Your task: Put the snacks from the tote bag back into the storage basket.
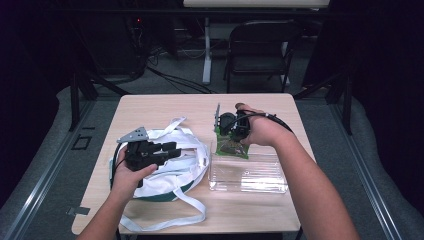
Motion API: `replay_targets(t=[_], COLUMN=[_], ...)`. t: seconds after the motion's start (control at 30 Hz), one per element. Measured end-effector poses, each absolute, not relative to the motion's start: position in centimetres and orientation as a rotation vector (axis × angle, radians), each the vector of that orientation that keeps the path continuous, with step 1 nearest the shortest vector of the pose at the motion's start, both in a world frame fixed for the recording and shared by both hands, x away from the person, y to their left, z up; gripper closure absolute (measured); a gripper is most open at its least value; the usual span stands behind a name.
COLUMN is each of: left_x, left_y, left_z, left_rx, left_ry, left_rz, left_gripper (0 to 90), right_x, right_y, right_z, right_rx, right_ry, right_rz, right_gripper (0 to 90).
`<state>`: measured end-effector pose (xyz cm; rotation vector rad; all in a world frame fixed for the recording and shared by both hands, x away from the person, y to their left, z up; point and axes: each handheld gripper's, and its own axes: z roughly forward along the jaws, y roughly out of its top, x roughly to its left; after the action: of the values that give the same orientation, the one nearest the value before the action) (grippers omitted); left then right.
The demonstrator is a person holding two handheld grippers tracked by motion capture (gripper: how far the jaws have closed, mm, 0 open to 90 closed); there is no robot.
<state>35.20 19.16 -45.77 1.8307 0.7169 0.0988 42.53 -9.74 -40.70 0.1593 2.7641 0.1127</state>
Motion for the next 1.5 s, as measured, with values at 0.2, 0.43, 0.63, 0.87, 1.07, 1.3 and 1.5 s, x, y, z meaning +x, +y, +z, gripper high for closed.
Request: replay_targets(t=[0.2,0.43,0.63,0.87,1.07,1.3,1.5], left_x=[35.2,35.3,35.4,35.4,35.3,35.3,35.3], left_y=[19.3,19.6,19.8,19.9,19.9,20.0,20.0], left_z=[-45.8,-45.8,-45.9,-46.0,-46.1,-46.0,-46.0], left_rx=[1.831,1.826,1.827,1.829,1.83,1.828,1.828], left_ry=[0.721,0.726,0.735,0.741,0.749,0.752,0.751], left_rz=[0.104,0.108,0.112,0.116,0.116,0.12,0.12], left_gripper=[60.8,60.9,61.3,61.4,61.4,61.5,61.5], right_x=[43.1,43.5,43.9,44.2,44.6,44.8,44.9], right_y=[-9.2,-8.8,-8.6,-8.7,-8.8,-8.9,-8.9], right_z=[-41.9,-43.0,-43.5,-44.1,-44.4,-44.4,-44.4], right_rx=[0.136,0.105,0.088,0.077,0.094,0.102,0.102], right_ry=[2.761,2.748,2.753,2.768,2.761,2.735,2.711], right_rz=[0.114,0.1,0.093,0.111,0.13,0.128,0.125], right_gripper=[76.1,76.1,76.0,75.9,75.1,70.2,63.8])
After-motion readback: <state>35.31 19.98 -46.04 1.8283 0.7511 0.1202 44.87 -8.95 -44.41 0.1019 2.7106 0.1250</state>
